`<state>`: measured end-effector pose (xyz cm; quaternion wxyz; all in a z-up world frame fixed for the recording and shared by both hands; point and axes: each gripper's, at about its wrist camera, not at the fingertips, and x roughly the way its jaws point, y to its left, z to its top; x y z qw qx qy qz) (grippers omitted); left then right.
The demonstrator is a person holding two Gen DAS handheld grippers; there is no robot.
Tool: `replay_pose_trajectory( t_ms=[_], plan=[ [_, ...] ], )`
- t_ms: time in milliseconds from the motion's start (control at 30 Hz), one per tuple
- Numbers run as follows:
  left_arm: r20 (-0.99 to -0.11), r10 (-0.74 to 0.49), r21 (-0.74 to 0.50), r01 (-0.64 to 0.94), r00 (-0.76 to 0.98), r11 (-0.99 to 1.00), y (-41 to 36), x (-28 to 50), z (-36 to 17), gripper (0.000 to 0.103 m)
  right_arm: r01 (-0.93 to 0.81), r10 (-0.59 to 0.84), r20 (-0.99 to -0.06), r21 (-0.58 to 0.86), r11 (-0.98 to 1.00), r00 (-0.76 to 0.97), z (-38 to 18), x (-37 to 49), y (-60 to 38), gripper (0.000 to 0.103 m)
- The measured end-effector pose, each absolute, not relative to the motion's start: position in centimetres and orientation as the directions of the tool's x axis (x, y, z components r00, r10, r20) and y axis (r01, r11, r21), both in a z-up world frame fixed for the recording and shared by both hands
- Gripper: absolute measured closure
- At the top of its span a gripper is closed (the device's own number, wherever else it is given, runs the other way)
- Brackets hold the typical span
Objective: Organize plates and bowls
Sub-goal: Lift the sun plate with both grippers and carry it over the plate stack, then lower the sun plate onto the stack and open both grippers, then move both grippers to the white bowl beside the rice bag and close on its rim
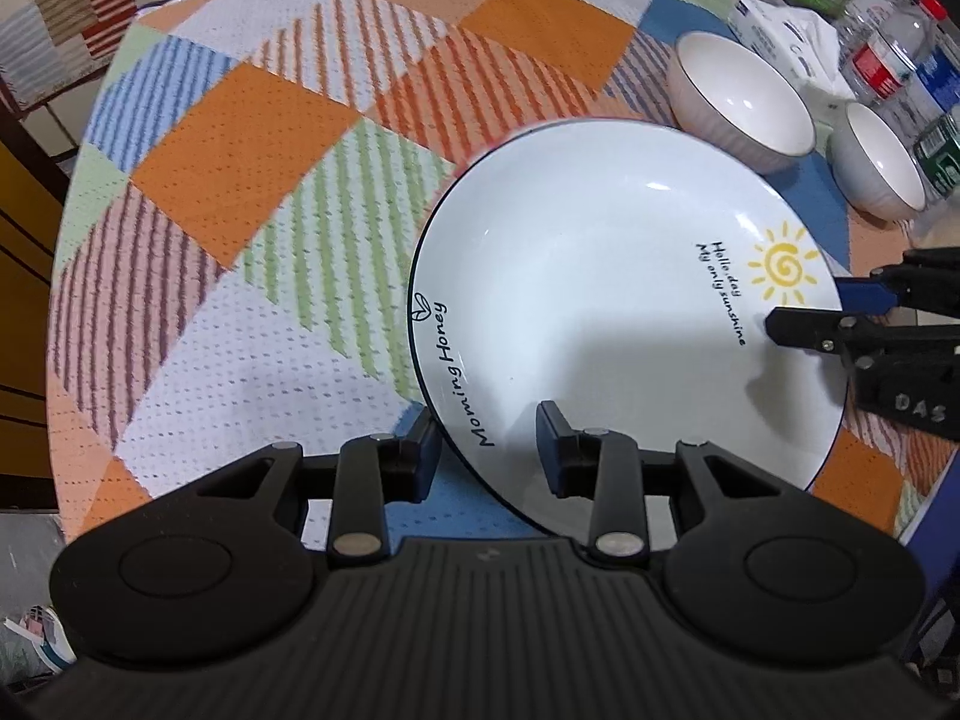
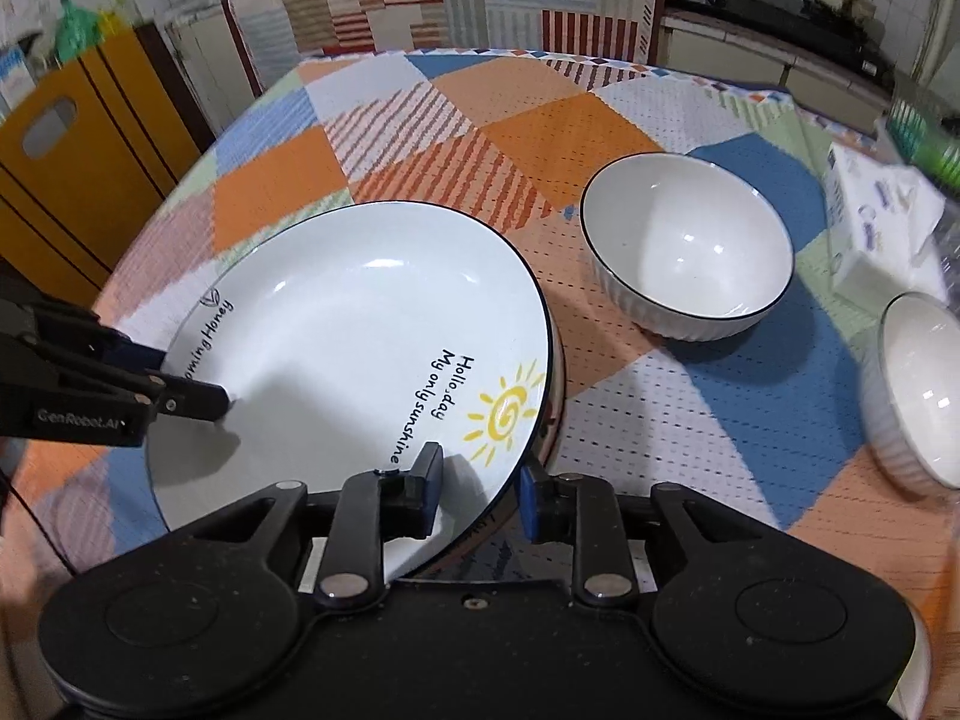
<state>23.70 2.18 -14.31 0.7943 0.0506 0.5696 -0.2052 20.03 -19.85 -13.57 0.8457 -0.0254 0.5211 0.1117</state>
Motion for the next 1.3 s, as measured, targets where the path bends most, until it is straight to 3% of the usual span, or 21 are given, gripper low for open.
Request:
replay_pose_trajectory(
  t_ms=[300,567,900,933,1100,1200,1300],
  plan=[
    [-0.924,-0.216,-0.092,0.364,0.316,0.927,1.5,23.3,-14.2,0.07,-0.249,0.077,-0.865,-0.056,0.967,0.496,-14.2,19.3,-19.2,0.067],
    [-0.902,-0.149,-0.026,0.292,0.406,0.956,0.8,19.7,-12.0,0.069,-0.218,0.157,-0.732,0.011,0.976,0.663,-14.0,14.4,-22.1,0.066],
    [-0.881,-0.183,-0.052,0.295,0.436,0.954,-1.9,14.1,-5.8,0.067,-0.237,0.142,-0.655,-0.058,0.97,0.742,-9.6,7.8,-26.8,0.04],
    [-0.879,-0.189,-0.058,0.296,0.437,0.954,-2.3,13.6,-5.4,0.065,-0.232,0.137,-0.656,-0.061,0.971,0.743,-9.4,7.4,-27.4,0.034],
    [-0.874,-0.215,-0.079,0.309,0.436,0.948,-4.5,11.4,-3.9,0.059,-0.231,0.139,-0.661,-0.053,0.971,0.738,-9.5,5.0,-30.1,0.025],
    [-0.865,-0.24,-0.098,0.322,0.44,0.942,-6.0,10.1,-4.1,0.048,-0.23,0.132,-0.653,-0.066,0.971,0.745,-9.8,3.3,-31.2,0.012],
    [-0.863,-0.273,-0.136,0.325,0.424,0.936,-7.5,9.2,-5.4,0.043,-0.232,0.129,-0.64,-0.079,0.969,0.757,-10.0,1.6,-32.1,0.011]
  ],
)
